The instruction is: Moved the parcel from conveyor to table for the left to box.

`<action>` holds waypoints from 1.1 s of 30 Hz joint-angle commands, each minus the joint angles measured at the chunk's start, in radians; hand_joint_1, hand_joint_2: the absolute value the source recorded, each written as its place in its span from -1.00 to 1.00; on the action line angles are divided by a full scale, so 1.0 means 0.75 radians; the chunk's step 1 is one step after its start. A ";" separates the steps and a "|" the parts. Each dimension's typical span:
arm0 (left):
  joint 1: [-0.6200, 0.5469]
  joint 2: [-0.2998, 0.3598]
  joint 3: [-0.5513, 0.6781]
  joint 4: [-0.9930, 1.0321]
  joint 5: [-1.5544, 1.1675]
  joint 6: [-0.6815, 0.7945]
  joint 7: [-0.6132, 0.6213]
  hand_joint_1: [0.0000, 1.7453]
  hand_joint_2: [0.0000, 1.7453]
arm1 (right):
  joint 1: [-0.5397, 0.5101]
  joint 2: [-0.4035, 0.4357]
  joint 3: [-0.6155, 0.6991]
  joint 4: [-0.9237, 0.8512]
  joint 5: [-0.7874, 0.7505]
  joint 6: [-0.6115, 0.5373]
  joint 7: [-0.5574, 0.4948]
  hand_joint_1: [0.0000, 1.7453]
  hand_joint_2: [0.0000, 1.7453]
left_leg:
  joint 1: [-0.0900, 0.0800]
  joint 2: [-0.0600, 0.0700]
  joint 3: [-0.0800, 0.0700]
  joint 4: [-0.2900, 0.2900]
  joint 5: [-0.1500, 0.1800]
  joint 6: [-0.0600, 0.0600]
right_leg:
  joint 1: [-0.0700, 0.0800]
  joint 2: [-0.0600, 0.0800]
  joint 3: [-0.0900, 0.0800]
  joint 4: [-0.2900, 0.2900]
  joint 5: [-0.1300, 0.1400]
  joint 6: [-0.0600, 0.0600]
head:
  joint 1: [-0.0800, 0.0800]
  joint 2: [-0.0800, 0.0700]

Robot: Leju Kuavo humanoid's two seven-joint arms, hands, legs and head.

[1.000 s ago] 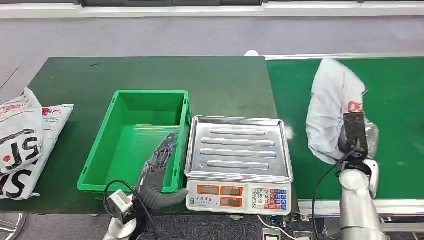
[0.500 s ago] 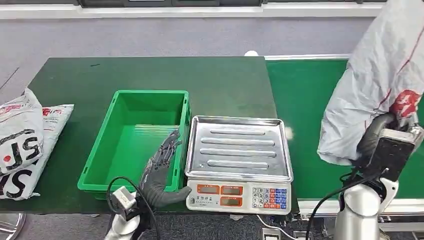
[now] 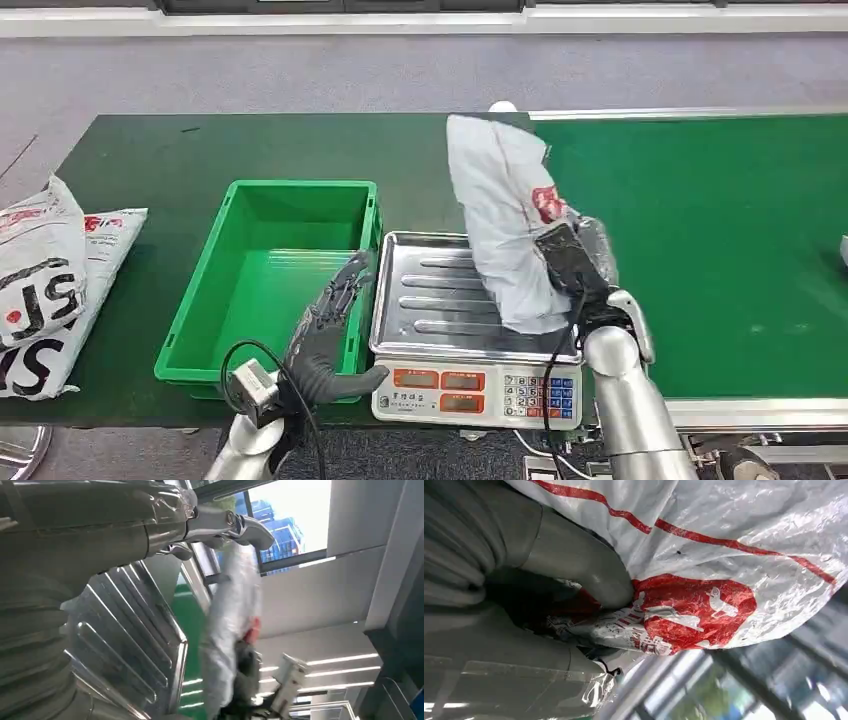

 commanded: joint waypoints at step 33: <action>-0.092 0.040 -0.103 0.158 0.045 0.029 -0.006 -1.00 1.00 | -0.211 -0.048 0.660 0.579 -0.053 0.170 -0.171 1.00 1.00 | 0.001 0.006 0.010 -0.007 0.002 -0.001 | 0.003 0.003 0.006 -0.008 0.005 -0.003 | 0.000 0.000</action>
